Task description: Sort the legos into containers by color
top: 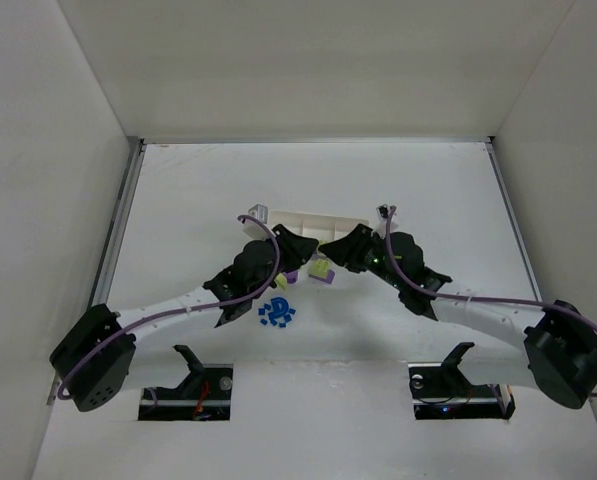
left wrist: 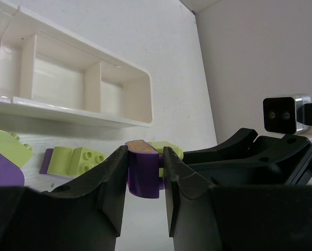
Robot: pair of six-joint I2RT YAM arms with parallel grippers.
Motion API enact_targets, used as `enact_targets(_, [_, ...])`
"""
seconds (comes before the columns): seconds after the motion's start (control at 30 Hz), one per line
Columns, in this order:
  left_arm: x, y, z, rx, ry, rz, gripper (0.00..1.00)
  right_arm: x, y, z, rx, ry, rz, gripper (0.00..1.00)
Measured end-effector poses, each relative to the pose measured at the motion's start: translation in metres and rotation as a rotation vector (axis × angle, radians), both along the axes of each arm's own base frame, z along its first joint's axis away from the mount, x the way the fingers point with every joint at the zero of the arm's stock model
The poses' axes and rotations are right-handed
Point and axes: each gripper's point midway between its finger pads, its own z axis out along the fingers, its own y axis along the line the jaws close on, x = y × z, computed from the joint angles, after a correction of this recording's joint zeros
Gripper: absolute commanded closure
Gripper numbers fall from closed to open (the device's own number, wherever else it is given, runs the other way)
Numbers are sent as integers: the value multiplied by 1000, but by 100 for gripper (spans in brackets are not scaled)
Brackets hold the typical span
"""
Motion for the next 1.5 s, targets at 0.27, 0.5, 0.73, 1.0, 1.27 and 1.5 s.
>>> enact_targets(0.27, [6,23,10,-34,-20,44,92,-9,1,32,75,-57,46,79])
enact_targets(0.5, [8,46,3,-16,-7,96,91,-12,0,42,93,-78,67,79])
enact_targets(0.73, [-1,76,48,-68,-103,131,90,6,-14,32,-23,-90,8,79])
enact_targets(1.0, [-4,117,56,-22,-127,214,90,48,-6,0,-227,-73,-43,79])
enact_targets(1.27, [-8,133,23,59,-64,243,90,90,33,-29,-337,-31,-12,79])
enact_targets(1.5, [-9,136,10,78,-41,248,90,113,66,-56,-377,5,22,79])
